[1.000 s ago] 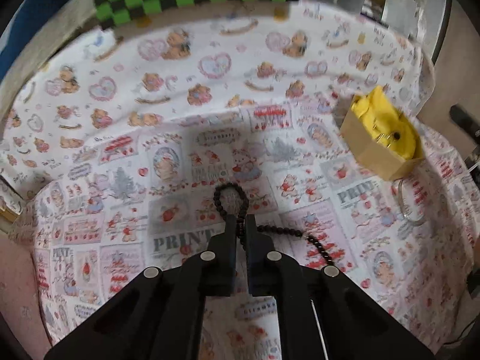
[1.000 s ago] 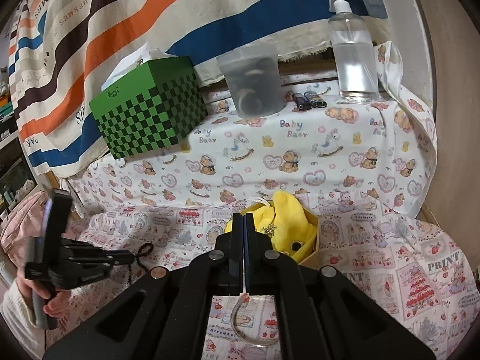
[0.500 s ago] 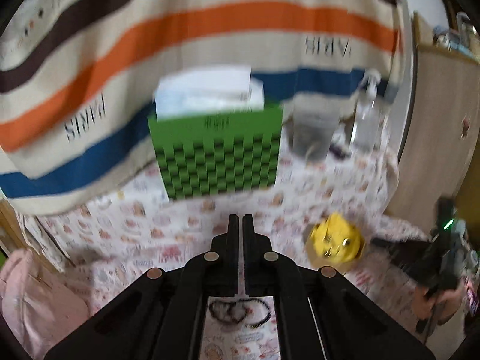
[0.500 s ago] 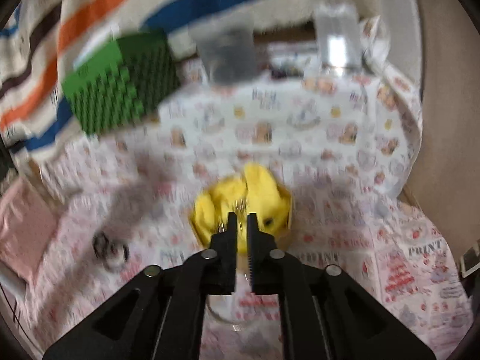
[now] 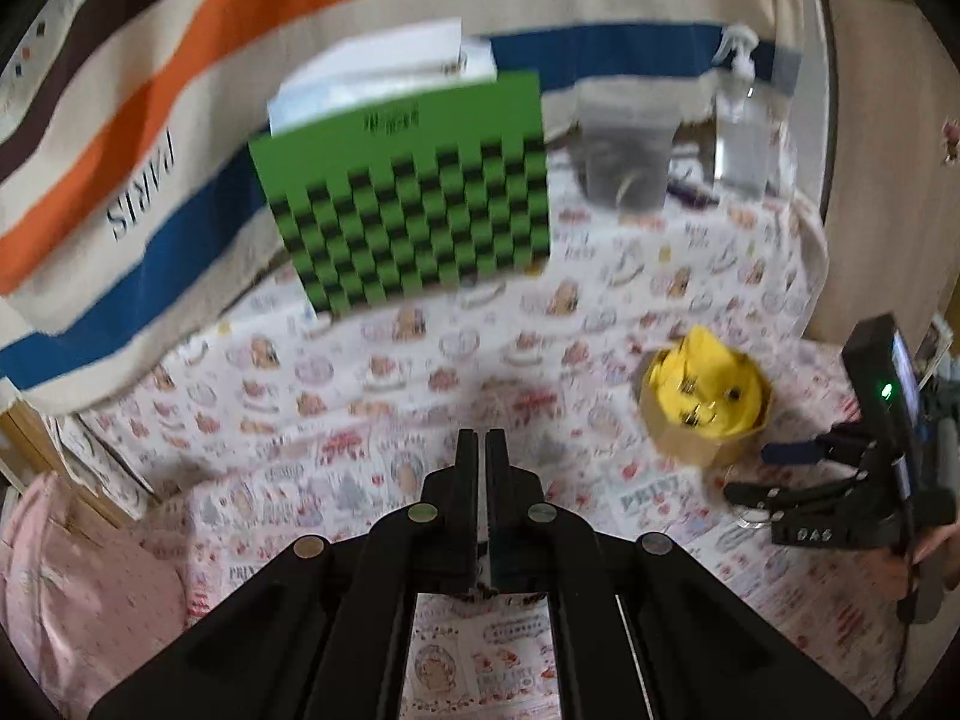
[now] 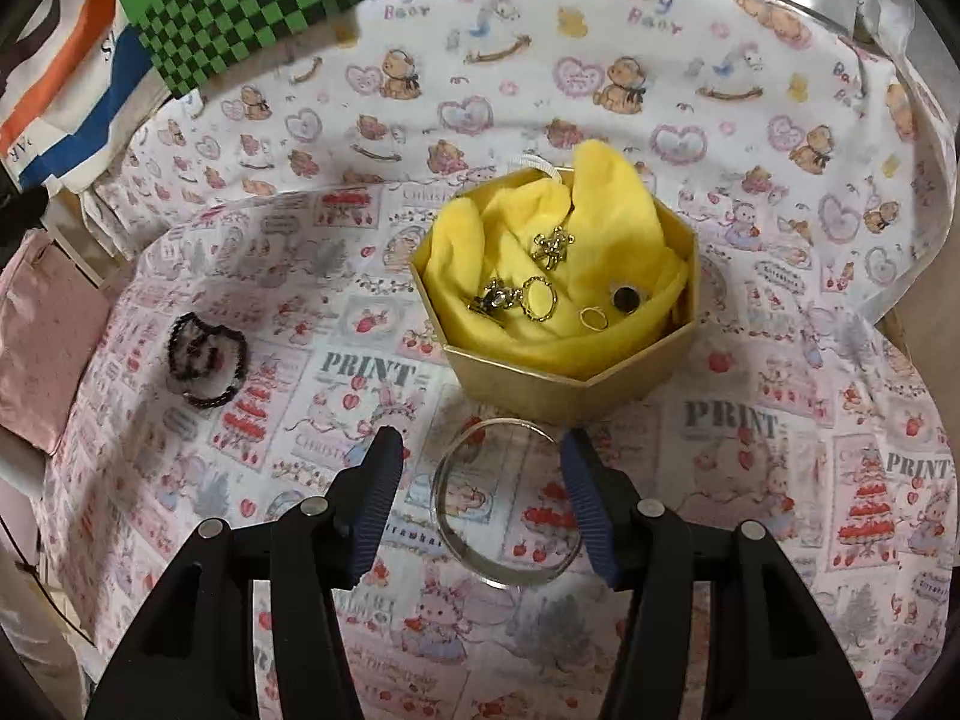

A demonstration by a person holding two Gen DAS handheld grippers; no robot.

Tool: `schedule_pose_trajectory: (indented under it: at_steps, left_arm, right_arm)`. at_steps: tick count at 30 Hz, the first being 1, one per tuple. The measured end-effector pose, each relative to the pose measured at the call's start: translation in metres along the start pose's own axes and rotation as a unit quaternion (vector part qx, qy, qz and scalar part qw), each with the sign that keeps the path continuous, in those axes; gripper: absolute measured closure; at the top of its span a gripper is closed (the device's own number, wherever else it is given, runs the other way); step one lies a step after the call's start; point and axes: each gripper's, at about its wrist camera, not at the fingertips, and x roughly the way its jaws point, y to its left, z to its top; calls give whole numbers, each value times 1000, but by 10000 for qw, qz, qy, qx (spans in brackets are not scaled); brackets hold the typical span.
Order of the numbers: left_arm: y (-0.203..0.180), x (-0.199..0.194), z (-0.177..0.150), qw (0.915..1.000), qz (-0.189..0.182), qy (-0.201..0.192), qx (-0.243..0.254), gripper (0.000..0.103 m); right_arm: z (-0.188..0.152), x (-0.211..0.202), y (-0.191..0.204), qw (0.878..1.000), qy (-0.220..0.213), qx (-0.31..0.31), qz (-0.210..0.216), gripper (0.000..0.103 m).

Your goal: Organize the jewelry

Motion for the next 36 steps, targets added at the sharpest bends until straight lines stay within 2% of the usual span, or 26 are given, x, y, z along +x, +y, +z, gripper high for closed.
schedule_pose_trajectory:
  at_steps: [2, 4, 6, 8, 10, 12, 15, 17, 20, 23, 28, 33, 35, 36]
  left_arm:
    - [4, 14, -10, 9998, 81, 175, 14, 99]
    - [7, 28, -18, 9992, 167, 364, 28, 83]
    - [13, 44, -29, 9983, 224, 530, -7, 36]
    - [18, 61, -41, 9973, 288, 673, -27, 18]
    - [21, 76, -51, 9959, 276, 861, -57, 18]
    - [24, 91, -59, 9942, 186, 1045, -178, 18]
    - [26, 108, -69, 9900, -281, 1307, -457, 18]
    - [23, 114, -73, 9871, -430, 1452, -527, 18]
    - [15, 114, -76, 9870, -573, 1418, -500, 16]
    - [3, 118, -76, 9849, -721, 1542, -327, 15]
    - [-4, 121, -73, 9800, -1040, 1627, -489, 15]
    - [-14, 128, -72, 9828, -858, 1603, -334, 14]
    - [-23, 132, -73, 9841, -710, 1625, -136, 10]
    - [-26, 132, -74, 9850, -625, 1604, -68, 5]
  right_arm:
    - [-2, 4, 1, 10000, 49, -34, -52, 49]
    - [-2, 6, 3, 9999, 97, -68, -93, 49]
    - [-3, 1, 4, 9998, 11, -128, -147, 46]
    - [-6, -4, -1, 9999, -59, 64, -127, 39]
    - [-14, -7, -12, 9985, 49, 544, -92, 38]
    - [-21, -14, -18, 9947, 66, 1002, -240, 37]
    - [-33, -28, -17, 9865, -230, 1565, -430, 22]
    - [-36, -35, -12, 9859, -337, 1571, -475, 22]
    - [-36, -38, -4, 9848, -463, 1513, -720, 17]
    - [-36, -33, -8, 9816, -298, 1702, -812, 16]
    - [-43, -23, -17, 9778, -122, 1950, -762, 16]
    - [-48, -22, -20, 9710, -80, 2227, -864, 16]
    - [-48, -22, -21, 9662, -125, 2405, -916, 16]
    - [-48, -22, -20, 9640, -156, 2483, -937, 16]
